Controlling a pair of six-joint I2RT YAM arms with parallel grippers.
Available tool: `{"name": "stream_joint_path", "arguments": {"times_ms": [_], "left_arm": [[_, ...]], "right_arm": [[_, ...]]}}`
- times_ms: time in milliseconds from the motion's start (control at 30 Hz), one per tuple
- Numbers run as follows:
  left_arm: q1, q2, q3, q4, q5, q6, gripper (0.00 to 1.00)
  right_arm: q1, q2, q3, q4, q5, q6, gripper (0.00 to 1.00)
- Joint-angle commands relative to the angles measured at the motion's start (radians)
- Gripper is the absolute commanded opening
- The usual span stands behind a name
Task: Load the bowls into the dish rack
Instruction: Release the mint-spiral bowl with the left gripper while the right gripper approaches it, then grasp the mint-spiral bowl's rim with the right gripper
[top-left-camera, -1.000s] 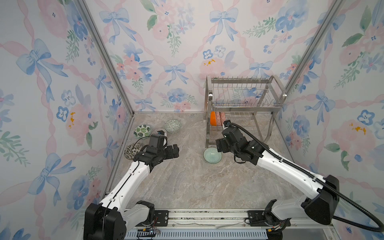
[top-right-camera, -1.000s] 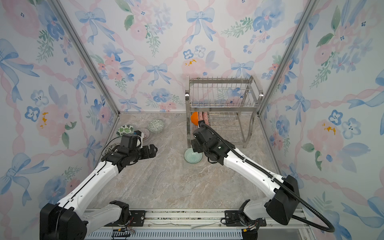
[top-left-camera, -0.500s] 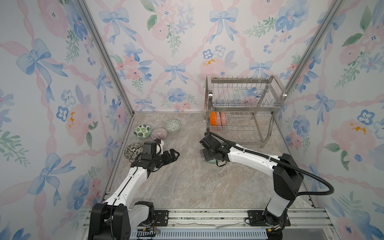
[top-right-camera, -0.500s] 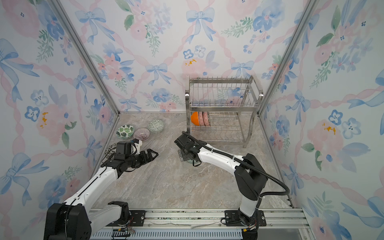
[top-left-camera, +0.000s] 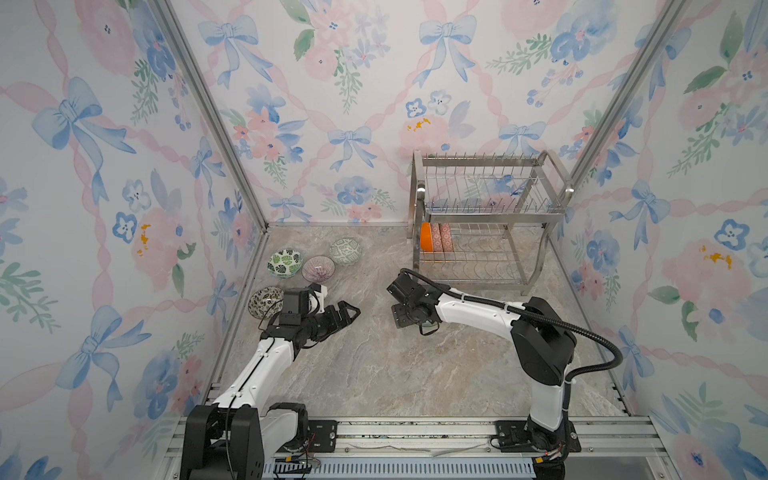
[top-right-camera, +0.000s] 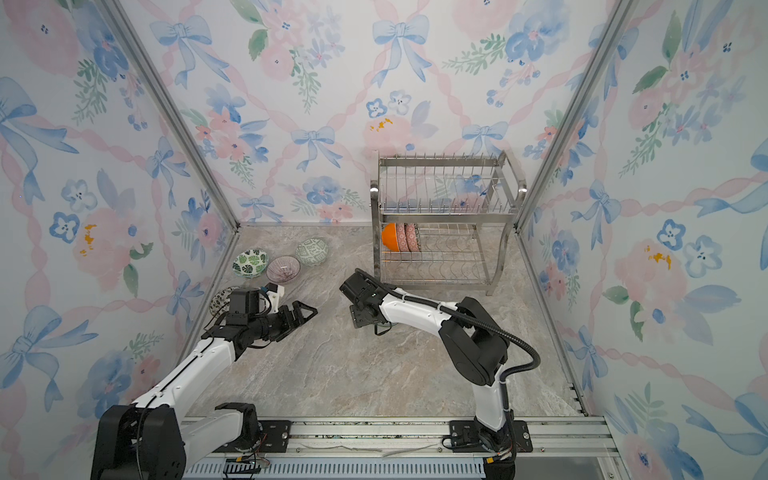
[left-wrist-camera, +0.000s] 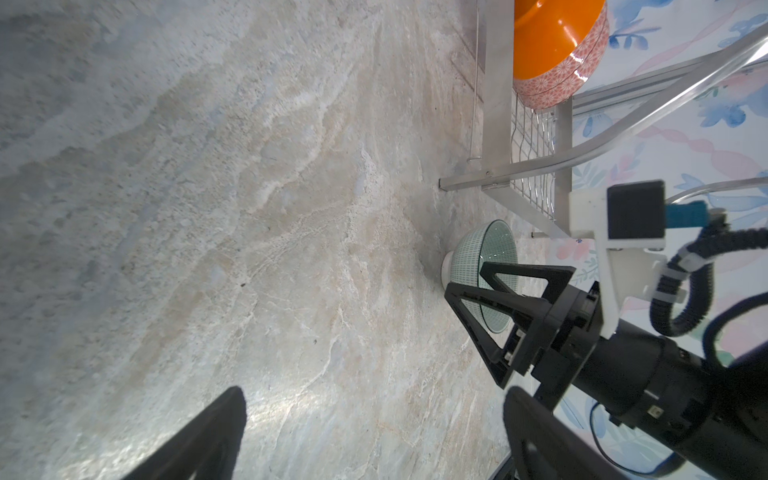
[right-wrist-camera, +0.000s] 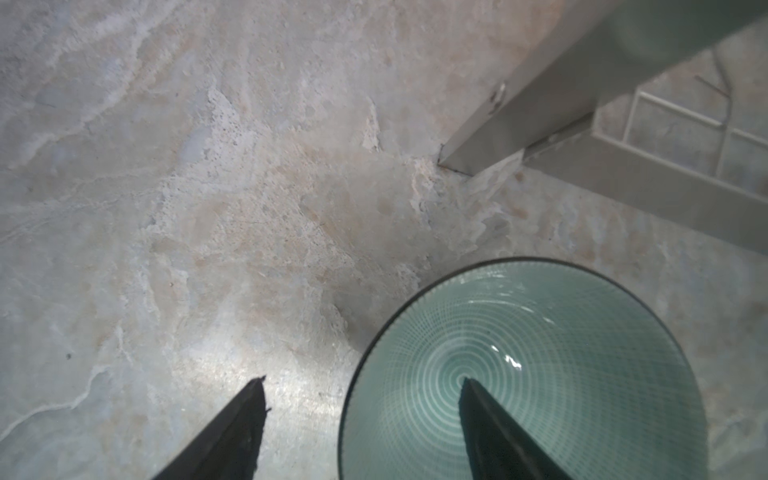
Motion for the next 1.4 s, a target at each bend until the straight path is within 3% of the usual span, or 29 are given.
{"name": "stream_joint_path", "arguments": {"times_ms": [0, 767, 867, 1367], "left_arm": [[0.009, -0.003, -0.009, 0.014, 0.027, -0.014, 0.98], [0.034, 0.029, -0.019, 0.043, 0.073, -0.022, 0.98], [0.035, 0.028, -0.019, 0.045, 0.076, -0.023, 0.98], [0.035, 0.026, -0.023, 0.049, 0.085, -0.023, 0.98]], "right_arm": [[0.012, 0.033, 0.026, -0.006, -0.021, 0.004, 0.65], [0.007, 0.060, 0.026, -0.015, -0.019, -0.012, 0.04], [0.007, 0.055, 0.024, -0.012, -0.018, -0.010, 0.00], [0.007, 0.030, 0.015, 0.001, -0.023, -0.010, 0.00]]}}
